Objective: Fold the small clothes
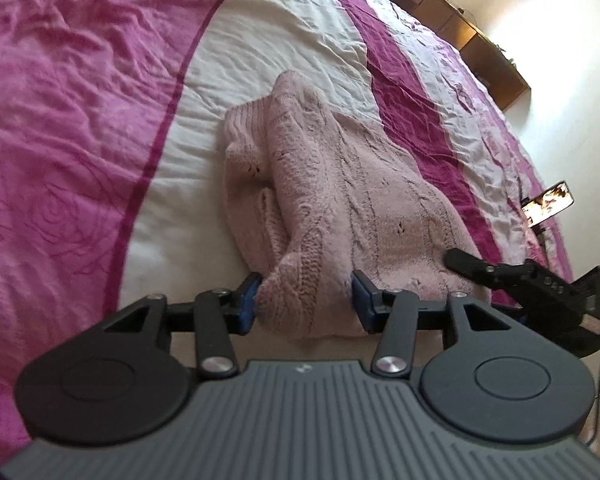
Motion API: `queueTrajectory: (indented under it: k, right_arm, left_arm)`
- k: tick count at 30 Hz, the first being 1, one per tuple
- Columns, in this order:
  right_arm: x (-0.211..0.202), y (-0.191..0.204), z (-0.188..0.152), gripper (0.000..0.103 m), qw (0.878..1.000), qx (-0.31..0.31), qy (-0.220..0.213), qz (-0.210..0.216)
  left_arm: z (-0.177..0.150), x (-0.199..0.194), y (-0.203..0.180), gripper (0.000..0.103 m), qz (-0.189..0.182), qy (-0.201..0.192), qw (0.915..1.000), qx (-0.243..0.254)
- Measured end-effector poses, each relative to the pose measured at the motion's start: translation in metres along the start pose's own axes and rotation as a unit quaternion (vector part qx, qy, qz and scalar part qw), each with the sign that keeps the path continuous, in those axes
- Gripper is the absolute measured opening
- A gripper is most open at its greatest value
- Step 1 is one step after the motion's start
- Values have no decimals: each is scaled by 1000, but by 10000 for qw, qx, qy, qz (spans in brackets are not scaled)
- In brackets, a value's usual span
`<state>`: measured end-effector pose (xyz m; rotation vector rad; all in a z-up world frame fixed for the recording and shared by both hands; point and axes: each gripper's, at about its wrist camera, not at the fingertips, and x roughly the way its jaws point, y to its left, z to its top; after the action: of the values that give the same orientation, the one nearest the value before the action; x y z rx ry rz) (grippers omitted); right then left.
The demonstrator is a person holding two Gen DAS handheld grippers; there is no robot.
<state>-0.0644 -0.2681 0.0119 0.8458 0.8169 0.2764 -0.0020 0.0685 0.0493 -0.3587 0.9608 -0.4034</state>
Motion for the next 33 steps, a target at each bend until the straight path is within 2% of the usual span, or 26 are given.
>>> queueTrajectory:
  k: [5,8,11,15,22,25,28,33]
  right_arm:
    - [-17,3,-10,69,9991,-301,-180,-232]
    - [-10,0,-15,69,9980,-441,-126,-440]
    - [-4,-4,-20,69,9978,-470,-155,-444]
    - [-8,4,-23,69,9961,-673,-293,-491]
    - [-37,28,-31,73,9890,-1170,-660,-616]
    - [-51,38,-40,84,9847,-1405,-794,-660]
    - [-61,46,-51,90,9800,-1626,-854,-769]
    - [-64,49,-70,95,9707,-1952,-793,-1152]
  left_arm:
    - [-7,-3,-5,51,341,-118,9987,352]
    - [-11,7,-2,52,516,-56,9977,434]
    - [-14,10,2,56,559,-74,9976,411]
    - [-15,-1,-1,56,602,-159,9971,439]
    - [-27,-25,-21,53,814,-284,9931,791]
    - [-36,-33,-29,56,908,-315,9905,986]
    - [-43,-36,-37,67,1019,-340,9879,1115]
    - [-57,-30,-45,68,1323,-308,9815,1352]
